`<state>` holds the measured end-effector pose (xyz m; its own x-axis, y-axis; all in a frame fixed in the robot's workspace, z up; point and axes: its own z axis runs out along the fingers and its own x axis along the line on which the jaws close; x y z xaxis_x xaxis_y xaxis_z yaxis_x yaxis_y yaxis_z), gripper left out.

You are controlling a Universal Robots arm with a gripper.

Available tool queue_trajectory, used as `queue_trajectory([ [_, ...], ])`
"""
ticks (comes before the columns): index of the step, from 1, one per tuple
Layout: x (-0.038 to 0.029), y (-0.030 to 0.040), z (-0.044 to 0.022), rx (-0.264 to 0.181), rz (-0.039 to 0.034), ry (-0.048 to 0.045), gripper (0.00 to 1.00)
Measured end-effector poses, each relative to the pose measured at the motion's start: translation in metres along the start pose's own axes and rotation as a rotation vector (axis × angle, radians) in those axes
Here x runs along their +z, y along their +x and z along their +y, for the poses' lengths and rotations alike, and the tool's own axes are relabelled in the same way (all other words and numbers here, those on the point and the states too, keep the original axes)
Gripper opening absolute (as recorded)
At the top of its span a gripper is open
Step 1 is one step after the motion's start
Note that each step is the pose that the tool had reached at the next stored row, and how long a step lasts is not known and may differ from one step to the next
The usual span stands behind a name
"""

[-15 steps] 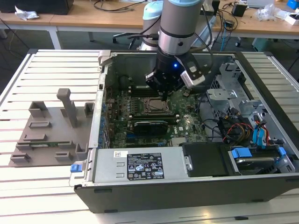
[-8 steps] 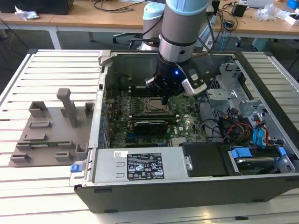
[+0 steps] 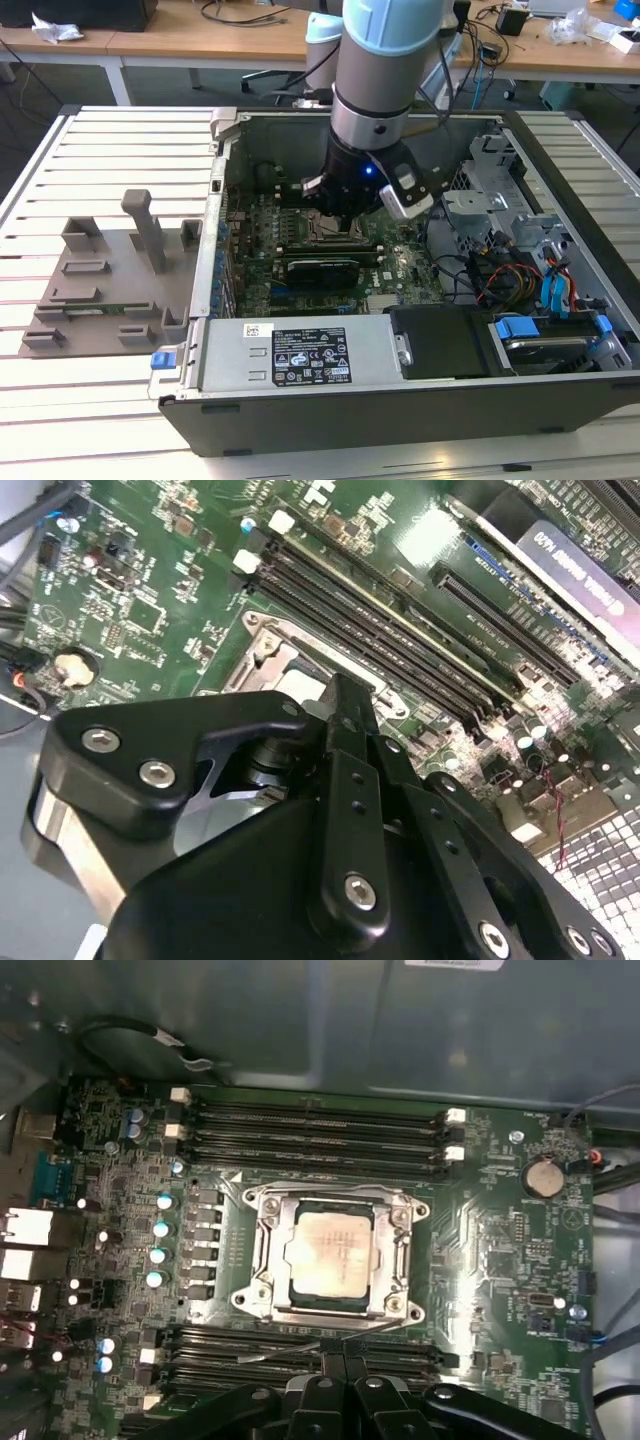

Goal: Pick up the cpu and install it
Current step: 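Install the second cpu locking lever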

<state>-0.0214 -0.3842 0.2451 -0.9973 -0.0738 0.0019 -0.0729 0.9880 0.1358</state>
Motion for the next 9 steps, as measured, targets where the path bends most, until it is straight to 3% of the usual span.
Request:
queue_trajectory([
  [9,0.0168,0.0139,-0.0049,0.0,-0.0003,-0.0036,0.11],
])
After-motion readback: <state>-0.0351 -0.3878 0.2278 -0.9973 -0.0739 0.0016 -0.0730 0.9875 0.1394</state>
